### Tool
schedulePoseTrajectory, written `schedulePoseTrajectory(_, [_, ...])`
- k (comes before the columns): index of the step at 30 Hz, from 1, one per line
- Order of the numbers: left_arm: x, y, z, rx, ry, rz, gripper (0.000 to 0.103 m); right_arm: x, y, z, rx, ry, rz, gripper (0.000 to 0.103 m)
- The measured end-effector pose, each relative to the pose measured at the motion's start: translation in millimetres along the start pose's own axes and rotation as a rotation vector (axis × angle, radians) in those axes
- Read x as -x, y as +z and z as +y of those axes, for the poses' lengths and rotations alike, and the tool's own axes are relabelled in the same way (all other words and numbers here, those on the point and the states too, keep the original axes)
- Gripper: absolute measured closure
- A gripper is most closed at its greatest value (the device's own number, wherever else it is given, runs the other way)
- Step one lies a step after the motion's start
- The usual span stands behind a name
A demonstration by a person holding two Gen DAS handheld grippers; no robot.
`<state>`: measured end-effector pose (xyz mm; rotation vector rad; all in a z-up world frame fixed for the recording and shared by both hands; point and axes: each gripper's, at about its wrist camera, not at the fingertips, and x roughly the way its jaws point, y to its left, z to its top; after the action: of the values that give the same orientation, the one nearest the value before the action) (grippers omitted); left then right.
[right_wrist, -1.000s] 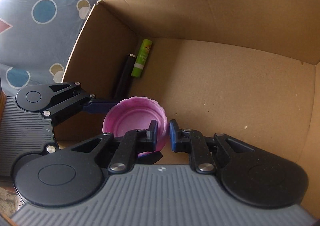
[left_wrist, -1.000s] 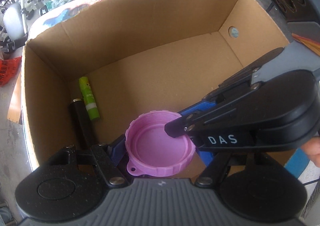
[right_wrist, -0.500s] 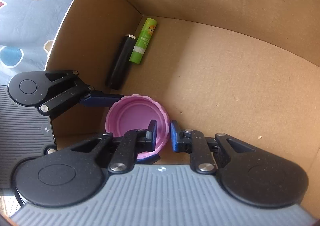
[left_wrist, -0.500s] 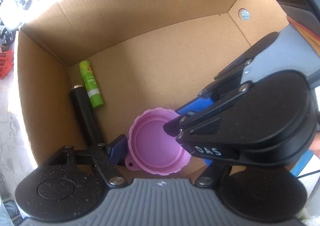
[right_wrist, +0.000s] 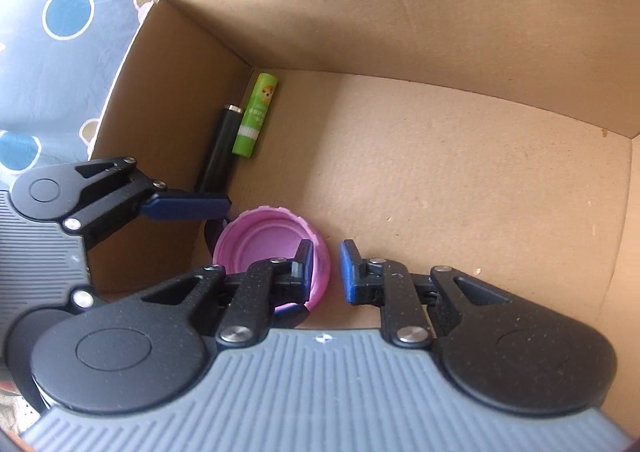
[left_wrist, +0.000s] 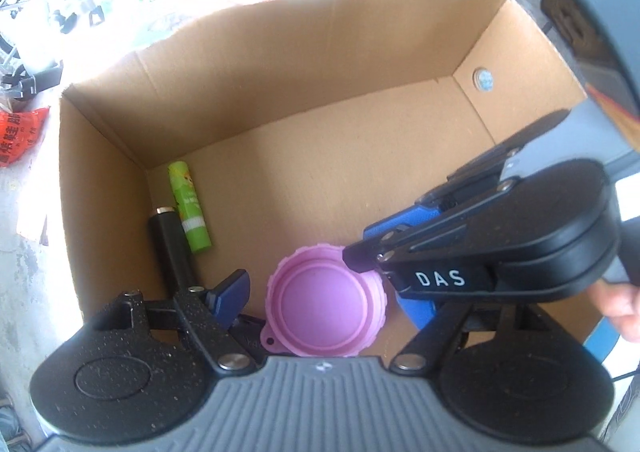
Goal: Organize rigid objects
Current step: 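Lower the pink cup into the box and open the right tool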
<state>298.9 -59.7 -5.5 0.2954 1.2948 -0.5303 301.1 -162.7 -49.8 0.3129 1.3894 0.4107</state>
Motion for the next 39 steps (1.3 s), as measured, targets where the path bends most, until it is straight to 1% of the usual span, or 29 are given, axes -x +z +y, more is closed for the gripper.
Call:
schedulePoseTrajectory(4, [13.1, -5.4, 1.6, 0.005, 0.002, -0.023, 0.022, -1.3, 0.6, -0.4, -0.011, 0.010, 0.013, 0.087])
schedulePoseTrajectory(8, [26.6, -11.8, -1.8, -0.003, -0.008, -0.056, 0.021, -3.7, 3.3, -3.9, -0.027, 0.046, 0.047, 0.085])
schedulePoseTrajectory(11, [34.7, -14.7, -4.3, -0.023, 0.025, -0.095, 0.018, -8.4, 4.9, -3.3, -0.023, 0.050, 0.061, 0.084])
schedulePoseTrajectory(12, [36.2, -16.0, -3.2, -0.028, 0.033, -0.096, 0.018, -9.0, 5.4, -3.2, -0.020, 0.053, 0.059, 0.085])
schedulePoseTrajectory(13, [38.4, -18.6, -0.3, -0.023, 0.039, -0.096, 0.018, -9.0, 6.2, -2.2, -0.015, 0.046, 0.054, 0.088])
schedulePoseTrajectory(14, [31.1, -13.9, -2.5, -0.017, 0.041, -0.097, 0.018, -11.6, 6.5, 1.1, -0.009, 0.027, 0.037, 0.089])
schedulePoseTrajectory(16, [31.3, -13.9, -0.4, -0.013, 0.038, -0.102, 0.018, -10.1, 9.2, 0.8, -0.014, 0.010, 0.008, 0.092])
schedulePoseTrajectory(20, [30.9, -12.9, 3.6, -0.004, 0.035, -0.118, 0.018, -4.5, 15.8, -3.3, -0.040, -0.019, -0.035, 0.093])
schedulePoseTrajectory(25, [30.6, -13.1, 7.2, 0.004, 0.028, -0.131, 0.018, -4.3, 16.7, -3.2, -0.055, -0.012, -0.037, 0.093])
schedulePoseTrajectory(31, [32.0, -16.0, 7.0, 0.002, 0.015, -0.125, 0.017, -11.9, 9.4, 9.5, -0.016, -0.003, 0.010, 0.092])
schedulePoseTrajectory(35, [30.7, -18.5, 4.5, -0.019, 0.017, -0.124, 0.017, -15.9, 6.2, 14.9, -0.013, 0.020, 0.049, 0.091])
schedulePoseTrajectory(39, [31.2, -18.8, 4.9, -0.019, 0.022, -0.129, 0.017, -17.8, 7.2, 12.7, -0.040, 0.024, 0.053, 0.089])
